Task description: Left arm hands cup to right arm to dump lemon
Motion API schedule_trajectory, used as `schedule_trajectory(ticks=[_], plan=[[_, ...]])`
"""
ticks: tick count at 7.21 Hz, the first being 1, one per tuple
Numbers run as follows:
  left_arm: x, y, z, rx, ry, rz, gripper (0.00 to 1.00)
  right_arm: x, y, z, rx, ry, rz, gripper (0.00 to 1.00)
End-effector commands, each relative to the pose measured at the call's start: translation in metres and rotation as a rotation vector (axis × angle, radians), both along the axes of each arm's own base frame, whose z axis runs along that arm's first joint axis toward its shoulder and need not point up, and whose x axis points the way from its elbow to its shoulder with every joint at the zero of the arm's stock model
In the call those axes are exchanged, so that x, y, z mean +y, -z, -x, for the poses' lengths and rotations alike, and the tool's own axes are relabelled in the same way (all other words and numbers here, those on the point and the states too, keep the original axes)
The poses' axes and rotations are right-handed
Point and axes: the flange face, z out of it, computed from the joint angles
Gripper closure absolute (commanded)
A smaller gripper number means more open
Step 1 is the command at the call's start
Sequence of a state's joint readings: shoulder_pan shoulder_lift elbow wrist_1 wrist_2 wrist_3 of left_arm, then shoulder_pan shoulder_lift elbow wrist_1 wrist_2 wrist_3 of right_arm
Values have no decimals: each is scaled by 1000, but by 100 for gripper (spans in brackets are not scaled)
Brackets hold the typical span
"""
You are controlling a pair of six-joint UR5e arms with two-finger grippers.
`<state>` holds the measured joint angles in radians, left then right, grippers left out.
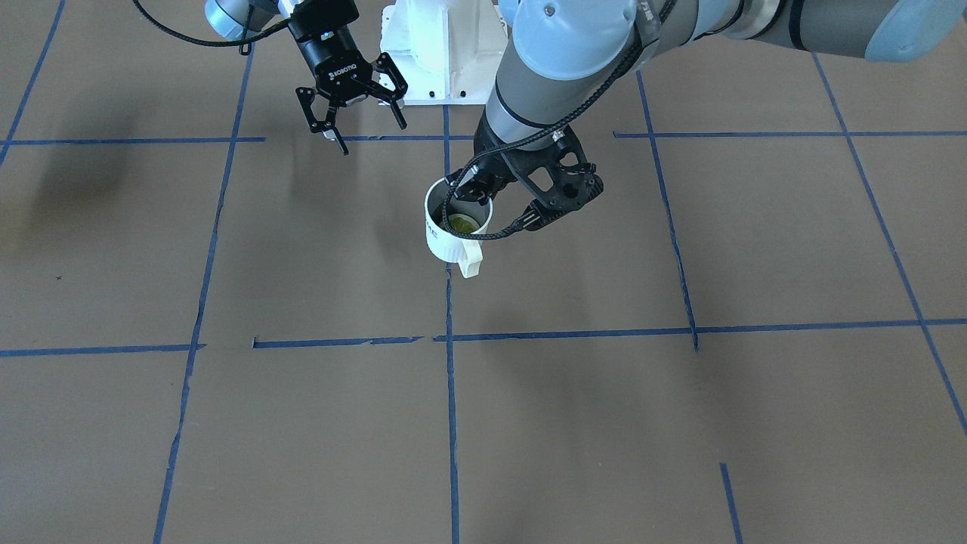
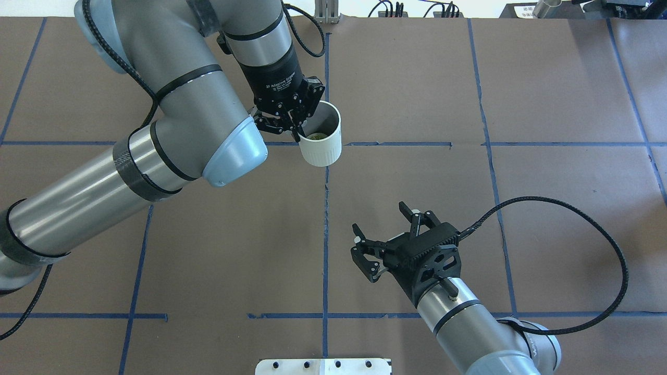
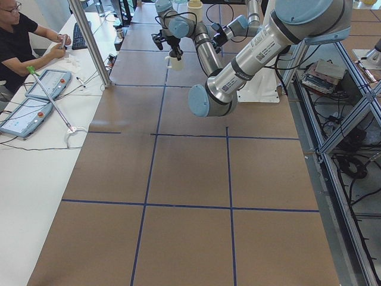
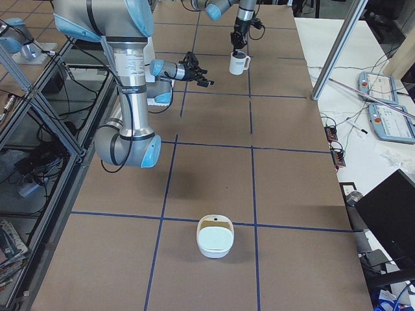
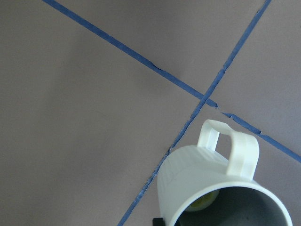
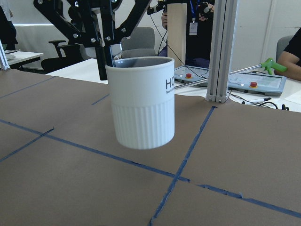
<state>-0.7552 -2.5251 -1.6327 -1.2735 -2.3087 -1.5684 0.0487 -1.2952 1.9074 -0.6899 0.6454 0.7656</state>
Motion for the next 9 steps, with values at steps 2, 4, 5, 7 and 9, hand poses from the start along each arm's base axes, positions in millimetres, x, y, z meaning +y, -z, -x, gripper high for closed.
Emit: schedule_trajectory(ticks=[2, 4, 5, 7, 9], plan=[[45, 13, -26, 21, -54, 6, 100, -12, 19, 16, -20, -72, -9, 0], [56, 20, -32, 33, -72, -3, 100, -13, 15, 18, -12, -75, -7, 0], [58, 21, -33, 34, -73, -1, 100, -13, 16, 18, -14, -75, -8, 0], [65, 27, -30, 48, -77, -11, 100, -14, 10, 23, 0, -75, -7, 0], [73, 27, -38, 50, -95, -12, 100, -14, 10, 24, 3, -76, -7, 0]])
